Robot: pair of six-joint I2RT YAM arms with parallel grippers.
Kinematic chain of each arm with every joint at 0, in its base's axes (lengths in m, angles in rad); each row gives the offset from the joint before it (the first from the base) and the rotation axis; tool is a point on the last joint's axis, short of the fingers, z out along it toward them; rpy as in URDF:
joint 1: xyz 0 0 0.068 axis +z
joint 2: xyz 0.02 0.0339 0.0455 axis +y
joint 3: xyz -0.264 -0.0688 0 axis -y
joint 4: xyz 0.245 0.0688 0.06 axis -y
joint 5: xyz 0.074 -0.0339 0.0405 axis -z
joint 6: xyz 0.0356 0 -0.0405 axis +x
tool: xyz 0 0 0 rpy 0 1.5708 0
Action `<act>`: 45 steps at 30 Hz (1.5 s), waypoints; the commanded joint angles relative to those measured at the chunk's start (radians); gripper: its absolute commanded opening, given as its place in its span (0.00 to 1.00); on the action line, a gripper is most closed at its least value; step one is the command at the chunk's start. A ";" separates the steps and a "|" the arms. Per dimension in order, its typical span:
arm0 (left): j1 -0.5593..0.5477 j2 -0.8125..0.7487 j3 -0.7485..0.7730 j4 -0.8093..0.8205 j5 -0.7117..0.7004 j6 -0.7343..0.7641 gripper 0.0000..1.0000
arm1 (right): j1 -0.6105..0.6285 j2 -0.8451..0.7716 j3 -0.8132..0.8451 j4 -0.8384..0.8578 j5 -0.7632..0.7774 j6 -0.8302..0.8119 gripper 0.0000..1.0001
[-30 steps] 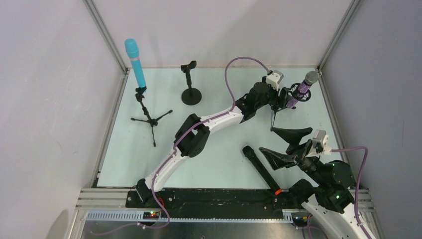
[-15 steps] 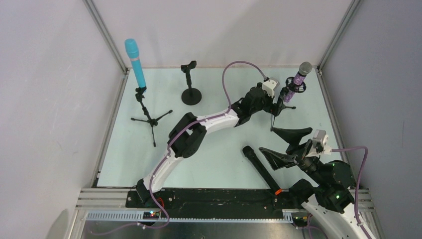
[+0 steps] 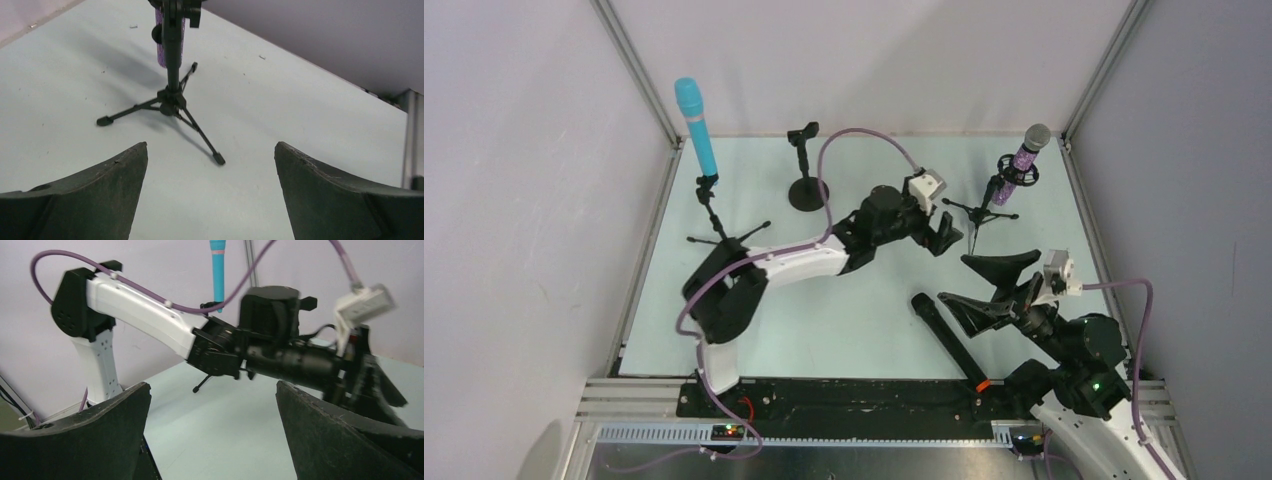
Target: Attach the microphones to the stand
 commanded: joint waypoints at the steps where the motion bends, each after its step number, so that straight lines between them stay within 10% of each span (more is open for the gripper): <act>1: 0.070 -0.197 -0.176 0.045 0.069 -0.058 1.00 | -0.001 0.053 0.045 0.052 -0.031 0.052 1.00; 10: 0.213 -0.476 -0.456 -0.027 -0.008 -0.367 1.00 | -0.002 0.167 0.045 0.091 -0.059 0.078 1.00; 19: 0.230 -0.656 -0.486 -0.310 -0.208 -0.283 1.00 | -0.001 0.233 0.073 0.072 0.015 0.162 1.00; 35: 0.233 -0.763 -0.193 -0.535 -0.607 0.187 1.00 | -0.007 0.308 0.110 -0.099 0.130 0.157 1.00; 45: 0.293 -0.589 0.091 -0.587 -0.603 0.108 0.96 | -0.009 0.446 0.110 -0.078 0.102 0.246 1.00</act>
